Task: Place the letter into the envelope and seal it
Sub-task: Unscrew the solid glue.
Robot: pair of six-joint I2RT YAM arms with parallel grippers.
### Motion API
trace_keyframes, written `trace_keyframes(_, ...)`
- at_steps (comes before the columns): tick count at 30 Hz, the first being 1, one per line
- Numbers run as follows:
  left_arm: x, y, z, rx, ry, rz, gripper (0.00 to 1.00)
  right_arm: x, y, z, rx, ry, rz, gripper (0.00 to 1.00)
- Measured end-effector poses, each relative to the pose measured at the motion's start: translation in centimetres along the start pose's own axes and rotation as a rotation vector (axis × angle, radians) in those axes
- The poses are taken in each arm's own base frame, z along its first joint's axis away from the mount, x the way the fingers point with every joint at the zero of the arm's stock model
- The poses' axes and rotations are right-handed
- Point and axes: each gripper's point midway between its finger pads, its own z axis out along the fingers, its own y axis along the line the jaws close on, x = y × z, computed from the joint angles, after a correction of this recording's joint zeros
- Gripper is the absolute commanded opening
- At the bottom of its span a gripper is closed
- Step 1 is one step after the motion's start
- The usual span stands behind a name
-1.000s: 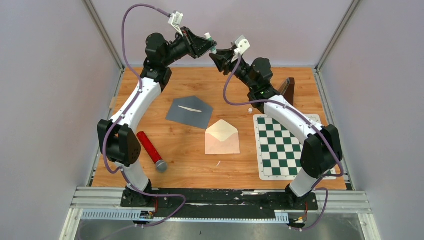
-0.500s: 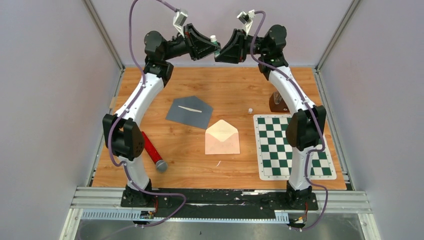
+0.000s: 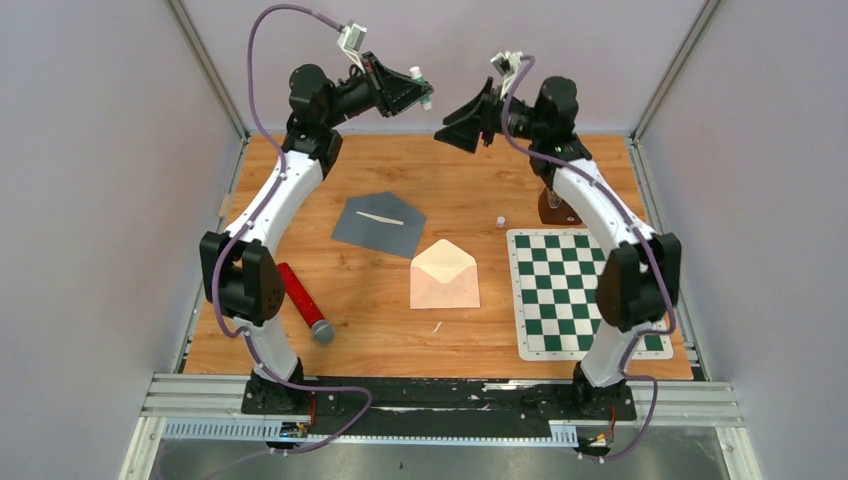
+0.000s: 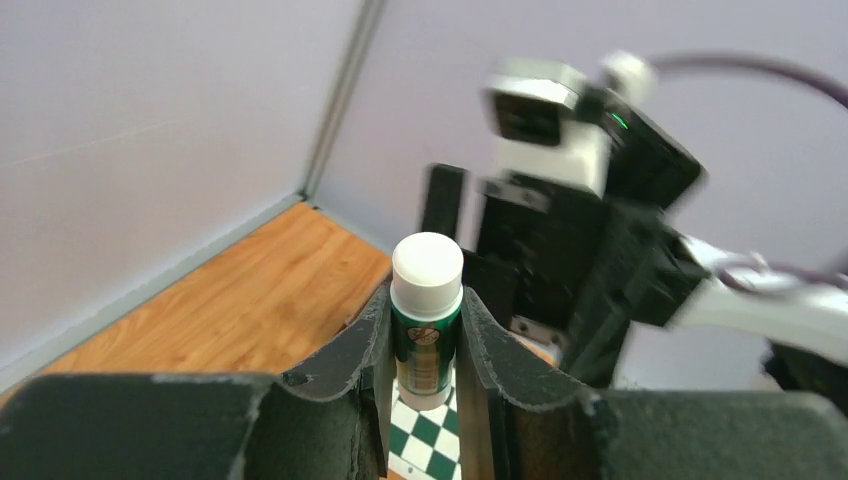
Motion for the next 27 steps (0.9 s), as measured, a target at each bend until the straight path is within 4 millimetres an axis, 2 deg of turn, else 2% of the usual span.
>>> trace_keyframes(1,-0.1,0.5,-0.1,-0.038,-0.011,-0.019,0.00,0.5,-0.5,-0.2,0.078,-0.034,-0.048,0.97)
trace_keyframes(2,-0.2,1.1,-0.2,-0.083,-0.024,-0.040,0.00,1.1,-1.1,-0.6,0.179,-0.070,-0.139,0.99)
trace_keyframes(4,-0.6,1.8,-0.4,-0.151,-0.047,-0.075,0.00,2.4,-0.6,-0.4,0.296,-0.101,-0.372,0.99)
trace_keyframes(5,-0.8,2.1,-0.5,-0.178,-0.058,-0.088,0.00,2.8,0.2,0.2,0.319,-0.111,-0.475,0.96)
trace_keyframes(6,-1.0,2.2,-0.7,-0.200,-0.066,-0.100,0.00,3.0,1.1,1.2,0.337,-0.123,-0.577,0.88)
trace_keyframes(8,-1.5,2.3,-0.9,-0.234,-0.081,-0.120,0.00,2.6,2.8,3.2,0.351,-0.157,-0.714,0.75)
trace_keyframes(9,-1.7,2.2,-1.0,-0.247,-0.089,-0.128,0.00,2.2,3.2,3.8,0.366,-0.174,-0.760,0.72)
trace_keyframes(11,-2.1,2.2,-1.2,-0.263,-0.099,-0.134,0.00,0.9,3.2,3.9,0.429,-0.218,-0.826,0.69)
trace_keyframes(14,-2.3,2.2,-1.3,-0.279,-0.108,-0.144,0.00,-1.4,2.4,2.9,0.535,-0.282,-0.885,0.60)
trace_keyframes(16,-2.2,2.3,-1.3,-0.287,-0.109,-0.153,0.00,-2.5,1.7,2.5,0.588,-0.308,-0.899,0.58)
trace_keyframes(20,-2.1,2.4,-1.3,-0.293,-0.110,-0.163,0.00,-3.5,0.5,2.4,0.644,-0.326,-0.892,0.55)
trace_keyframes(27,-2.0,2.2,-1.2,-0.287,-0.107,-0.169,0.00,-4.4,0.1,2.8,0.654,-0.341,-0.895,0.53)
